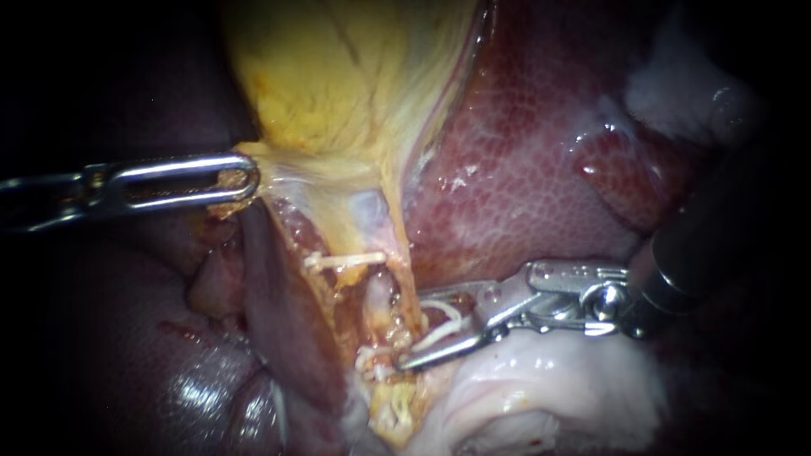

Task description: Clipping first clip right tube

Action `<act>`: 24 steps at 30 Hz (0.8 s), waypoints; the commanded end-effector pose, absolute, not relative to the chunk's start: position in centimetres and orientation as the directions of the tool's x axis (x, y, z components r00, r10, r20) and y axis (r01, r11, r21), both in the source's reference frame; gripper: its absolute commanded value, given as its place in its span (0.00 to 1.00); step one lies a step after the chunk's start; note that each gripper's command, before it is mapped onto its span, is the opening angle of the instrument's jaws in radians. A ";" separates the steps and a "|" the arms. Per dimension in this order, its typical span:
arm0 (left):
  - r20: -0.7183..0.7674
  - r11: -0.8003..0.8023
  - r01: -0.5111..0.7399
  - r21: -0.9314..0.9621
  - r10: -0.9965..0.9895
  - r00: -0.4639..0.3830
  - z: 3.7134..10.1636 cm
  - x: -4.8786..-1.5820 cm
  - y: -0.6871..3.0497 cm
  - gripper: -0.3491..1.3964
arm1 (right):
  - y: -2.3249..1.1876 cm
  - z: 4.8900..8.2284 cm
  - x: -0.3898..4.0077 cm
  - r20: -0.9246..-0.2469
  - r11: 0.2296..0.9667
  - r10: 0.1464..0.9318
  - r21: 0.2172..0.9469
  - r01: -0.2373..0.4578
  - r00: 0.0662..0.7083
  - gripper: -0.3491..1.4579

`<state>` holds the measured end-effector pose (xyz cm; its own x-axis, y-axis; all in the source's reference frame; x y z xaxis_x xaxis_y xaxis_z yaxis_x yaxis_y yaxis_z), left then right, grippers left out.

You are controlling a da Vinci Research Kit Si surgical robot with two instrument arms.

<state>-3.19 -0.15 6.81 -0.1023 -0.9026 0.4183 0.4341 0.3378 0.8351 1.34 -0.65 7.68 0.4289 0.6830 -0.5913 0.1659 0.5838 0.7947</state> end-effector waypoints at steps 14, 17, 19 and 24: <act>0.419 0.338 0.435 0.835 -0.902 -0.102 6.79 -3.19 -0.16 0.00 | -0.76 7.94 1.27 -0.565 0.561 0.689 0.812 0.158 0.455 0.38; 0.419 0.338 0.435 0.835 -0.902 -0.102 6.79 -3.19 -0.16 0.00 | -0.70 7.89 1.22 -0.543 0.541 0.704 0.828 0.150 0.458 0.00; 0.419 0.338 0.435 0.835 -0.902 -0.102 6.79 -3.19 -0.16 0.00 | -0.70 7.89 1.20 -0.542 0.541 0.702 0.828 0.150 0.461 0.00; 0.419 0.338 0.435 0.835 -0.902 -0.102 6.79 -3.19 -0.17 0.00 | -0.77 7.96 1.21 -0.532 0.535 0.705 0.833 0.141 0.470 0.00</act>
